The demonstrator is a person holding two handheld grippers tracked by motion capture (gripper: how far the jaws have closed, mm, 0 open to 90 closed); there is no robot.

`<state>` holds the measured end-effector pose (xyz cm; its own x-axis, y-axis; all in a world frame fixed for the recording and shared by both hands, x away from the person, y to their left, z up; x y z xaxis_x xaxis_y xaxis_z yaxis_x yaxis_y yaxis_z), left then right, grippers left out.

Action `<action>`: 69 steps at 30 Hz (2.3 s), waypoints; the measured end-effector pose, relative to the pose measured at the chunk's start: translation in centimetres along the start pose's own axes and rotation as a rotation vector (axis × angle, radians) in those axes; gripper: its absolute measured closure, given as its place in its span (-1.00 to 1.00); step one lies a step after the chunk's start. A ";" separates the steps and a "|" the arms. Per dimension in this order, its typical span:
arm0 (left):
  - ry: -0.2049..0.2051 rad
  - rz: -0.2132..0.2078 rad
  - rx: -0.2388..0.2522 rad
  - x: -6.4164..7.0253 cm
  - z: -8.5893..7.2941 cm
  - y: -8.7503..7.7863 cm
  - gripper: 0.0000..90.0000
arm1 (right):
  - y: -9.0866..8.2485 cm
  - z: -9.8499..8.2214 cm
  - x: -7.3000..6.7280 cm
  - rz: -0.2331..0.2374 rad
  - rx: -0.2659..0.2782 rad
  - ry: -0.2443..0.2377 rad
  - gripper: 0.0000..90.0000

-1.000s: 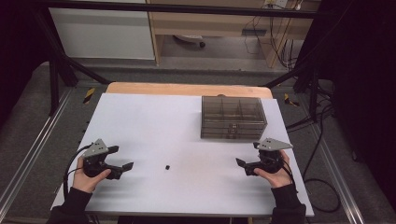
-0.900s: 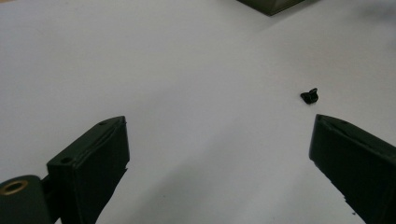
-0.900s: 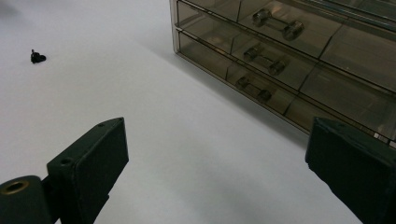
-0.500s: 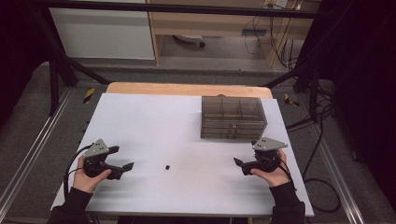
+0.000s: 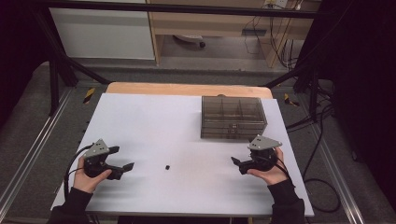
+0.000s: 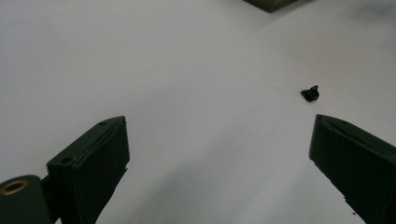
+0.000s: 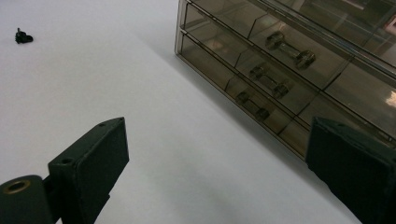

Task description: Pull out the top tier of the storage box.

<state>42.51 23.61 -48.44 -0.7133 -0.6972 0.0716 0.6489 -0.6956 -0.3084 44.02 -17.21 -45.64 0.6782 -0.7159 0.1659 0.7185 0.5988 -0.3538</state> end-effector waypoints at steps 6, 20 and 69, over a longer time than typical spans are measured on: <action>0.000 -0.001 -0.002 0.0 -0.1 0.1 -0.90 | 0.3 -0.2 0.1 -0.013 -0.016 -0.035 -0.85; 0.001 -0.001 -0.003 0.0 -0.1 0.1 -0.90 | 1.1 -0.4 0.3 -0.042 -0.050 -0.123 -0.85; 0.005 0.000 -0.007 0.0 -0.2 0.1 -0.90 | 3.8 0.2 1.5 -0.117 -0.063 -0.406 -0.73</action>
<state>42.55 23.55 -48.69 -0.7147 -0.6962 0.0670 0.6470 -0.6944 -0.3150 47.83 -15.95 -46.53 0.6074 -0.5705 0.5528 0.7919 0.4900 -0.3643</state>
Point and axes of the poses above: each handheld gripper's, and its own axes: y roughly forward along the jaws, z roughly out of its top, x roughly to its right, the point moved 10 cm from there along y, roughly forward along the jaws, and after that the axes turned 15 degrees about x, right-handed, at the moved point
